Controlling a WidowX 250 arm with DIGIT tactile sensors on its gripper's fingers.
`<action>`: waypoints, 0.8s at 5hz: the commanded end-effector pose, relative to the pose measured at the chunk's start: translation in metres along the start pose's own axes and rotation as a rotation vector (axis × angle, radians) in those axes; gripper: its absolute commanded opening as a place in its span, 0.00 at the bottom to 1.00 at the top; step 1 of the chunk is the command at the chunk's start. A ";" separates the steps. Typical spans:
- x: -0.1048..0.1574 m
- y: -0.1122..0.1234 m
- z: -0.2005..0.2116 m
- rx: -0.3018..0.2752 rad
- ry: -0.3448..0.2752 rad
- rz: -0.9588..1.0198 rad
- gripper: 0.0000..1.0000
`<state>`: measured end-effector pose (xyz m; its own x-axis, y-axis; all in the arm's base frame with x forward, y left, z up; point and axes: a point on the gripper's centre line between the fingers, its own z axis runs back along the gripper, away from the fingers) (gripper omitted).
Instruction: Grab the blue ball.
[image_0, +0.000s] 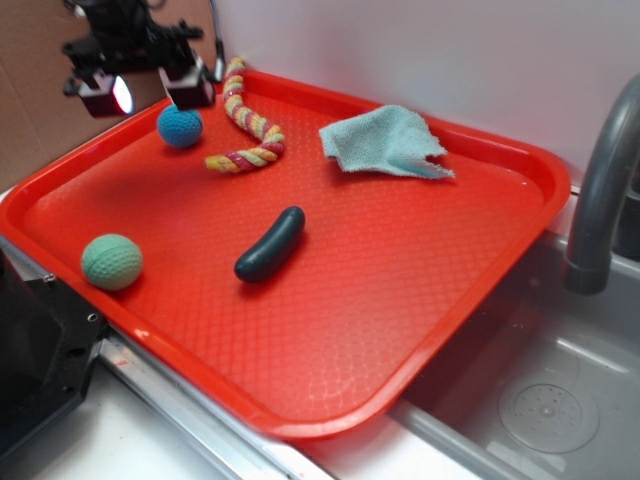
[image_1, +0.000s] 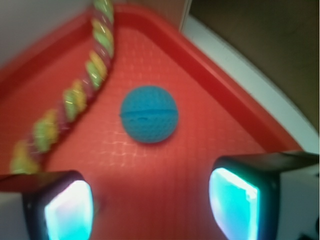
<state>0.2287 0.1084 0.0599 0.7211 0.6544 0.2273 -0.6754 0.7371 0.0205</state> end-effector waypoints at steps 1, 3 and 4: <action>0.021 -0.002 -0.019 0.053 -0.089 0.006 1.00; 0.032 0.006 -0.031 0.090 -0.082 0.053 1.00; 0.033 0.006 -0.034 0.109 -0.085 0.075 1.00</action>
<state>0.2531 0.1302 0.0230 0.6745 0.6806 0.2861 -0.7299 0.6729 0.1201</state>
